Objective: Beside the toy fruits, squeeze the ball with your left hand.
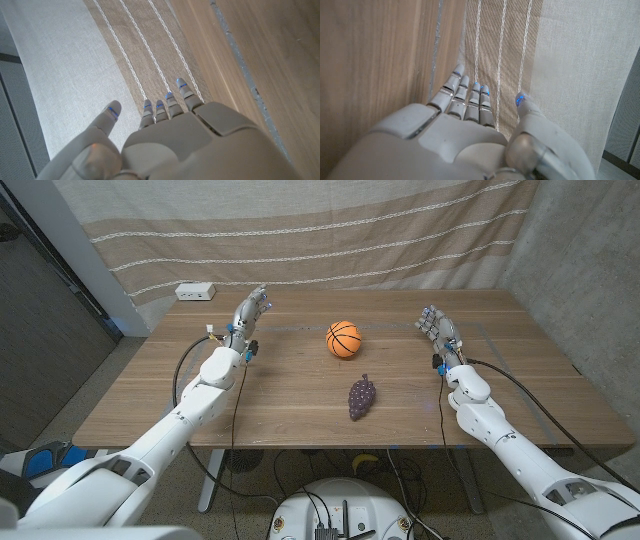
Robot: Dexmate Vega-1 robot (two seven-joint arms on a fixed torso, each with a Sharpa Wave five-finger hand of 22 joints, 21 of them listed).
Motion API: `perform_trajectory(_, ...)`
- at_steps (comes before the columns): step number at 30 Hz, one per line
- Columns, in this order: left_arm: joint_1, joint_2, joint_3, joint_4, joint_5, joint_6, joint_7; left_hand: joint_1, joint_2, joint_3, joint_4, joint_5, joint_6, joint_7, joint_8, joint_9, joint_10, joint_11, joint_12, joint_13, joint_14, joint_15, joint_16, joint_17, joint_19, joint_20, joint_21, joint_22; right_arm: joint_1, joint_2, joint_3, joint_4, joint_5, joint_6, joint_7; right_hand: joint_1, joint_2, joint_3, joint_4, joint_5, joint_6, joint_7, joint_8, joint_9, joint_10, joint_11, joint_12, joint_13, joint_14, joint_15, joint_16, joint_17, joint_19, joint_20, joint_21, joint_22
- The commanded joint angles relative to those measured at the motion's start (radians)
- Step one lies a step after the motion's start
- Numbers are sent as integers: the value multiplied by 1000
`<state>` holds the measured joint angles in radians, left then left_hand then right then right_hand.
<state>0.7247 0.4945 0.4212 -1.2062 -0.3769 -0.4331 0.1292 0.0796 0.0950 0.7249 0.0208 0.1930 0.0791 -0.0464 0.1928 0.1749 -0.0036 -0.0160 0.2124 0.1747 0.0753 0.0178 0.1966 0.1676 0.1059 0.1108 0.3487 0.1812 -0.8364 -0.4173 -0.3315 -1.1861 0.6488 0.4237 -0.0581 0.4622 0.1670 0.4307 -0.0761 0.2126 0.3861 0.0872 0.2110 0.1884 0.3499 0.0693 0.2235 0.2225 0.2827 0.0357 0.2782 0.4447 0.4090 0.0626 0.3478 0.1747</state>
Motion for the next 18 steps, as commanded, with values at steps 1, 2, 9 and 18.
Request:
perform_trajectory(1, -12, 45, 29, -78, 152, 35, 80, 7, 0, 2, -9, -1, 12, 0, 4, 1, 11, -5, 2, 5, 12, 1, 2, 2, 14, -3, 4, 4, -23, -5, 1, -31, -4, 3, -11, 7, -8, 4, -8, 7, 13, 3, 6, 5, 12, 0, 7, 2, 13, 1, 8, 0, 7, 1, 4, 6)
perform_trajectory(2, -15, 49, 31, -83, 160, 37, 79, 7, 0, 2, -10, -1, 14, -1, 5, 1, 12, -5, 2, 5, 13, -1, 1, 2, 16, -2, 4, 4, -25, -6, 1, -33, -3, 3, -11, 8, -8, 4, -9, 7, 14, 3, 6, 5, 13, 1, 7, 2, 12, 1, 8, 0, 7, 1, 4, 6)
perform_trajectory(9, -29, 62, 43, -109, 216, 43, 92, 9, 3, 3, -18, -2, 17, -6, 3, 1, 14, -7, 0, 5, 16, -3, -1, 2, 22, -2, 4, 4, -38, -8, 3, -51, -4, 6, -16, 8, -7, 4, -14, 10, 20, 3, 7, 5, 24, 4, 10, 2, 15, 2, 8, -1, 7, 2, 2, 6)
perform_trajectory(18, -61, 70, 65, -111, 279, 39, 90, 11, 6, 5, -25, -2, 21, -8, 2, 2, 18, -10, -1, 5, 23, -4, -3, 2, 29, 0, 5, 5, -58, -16, 4, -82, -14, 7, -33, 7, -6, 4, -20, 13, 26, 5, 7, 5, 37, 10, 13, 2, 16, 7, 8, -1, 9, 6, 0, 7)
